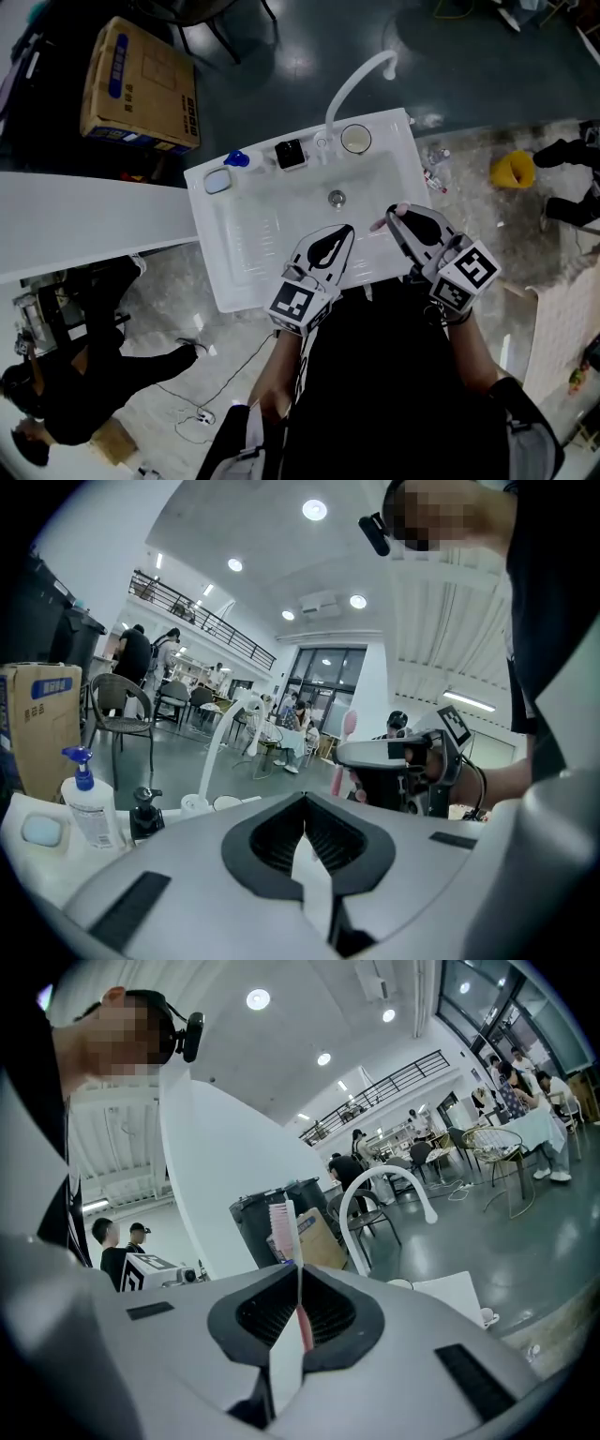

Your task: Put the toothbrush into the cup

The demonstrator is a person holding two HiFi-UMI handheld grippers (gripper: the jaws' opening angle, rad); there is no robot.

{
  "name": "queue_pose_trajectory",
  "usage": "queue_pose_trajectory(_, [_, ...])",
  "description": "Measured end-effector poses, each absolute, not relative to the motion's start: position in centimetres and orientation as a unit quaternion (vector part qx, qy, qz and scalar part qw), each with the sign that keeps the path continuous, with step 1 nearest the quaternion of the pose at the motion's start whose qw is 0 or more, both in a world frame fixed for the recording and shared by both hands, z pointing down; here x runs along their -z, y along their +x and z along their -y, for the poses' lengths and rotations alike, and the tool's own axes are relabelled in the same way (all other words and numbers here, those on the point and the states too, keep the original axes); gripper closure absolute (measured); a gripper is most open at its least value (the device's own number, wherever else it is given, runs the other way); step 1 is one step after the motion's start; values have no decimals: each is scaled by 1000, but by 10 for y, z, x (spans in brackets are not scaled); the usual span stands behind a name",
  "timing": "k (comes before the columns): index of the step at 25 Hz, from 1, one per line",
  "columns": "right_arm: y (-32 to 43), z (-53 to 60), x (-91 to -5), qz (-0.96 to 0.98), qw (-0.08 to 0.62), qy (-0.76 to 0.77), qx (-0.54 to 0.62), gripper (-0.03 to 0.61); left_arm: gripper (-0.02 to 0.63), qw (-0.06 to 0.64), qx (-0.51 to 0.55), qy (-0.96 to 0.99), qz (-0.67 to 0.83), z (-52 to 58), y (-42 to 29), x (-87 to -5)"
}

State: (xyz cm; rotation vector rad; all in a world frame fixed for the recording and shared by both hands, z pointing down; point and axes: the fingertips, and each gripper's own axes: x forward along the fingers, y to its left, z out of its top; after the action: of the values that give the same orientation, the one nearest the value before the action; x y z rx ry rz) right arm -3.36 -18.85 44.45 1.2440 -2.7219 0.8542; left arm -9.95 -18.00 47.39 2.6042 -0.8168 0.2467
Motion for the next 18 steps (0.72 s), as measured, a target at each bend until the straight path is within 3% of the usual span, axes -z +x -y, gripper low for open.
queue_pose_trajectory(18, [-5,248,-456,876,-14,385,-291,552,603,206,-100,922,311,220,-75,-500])
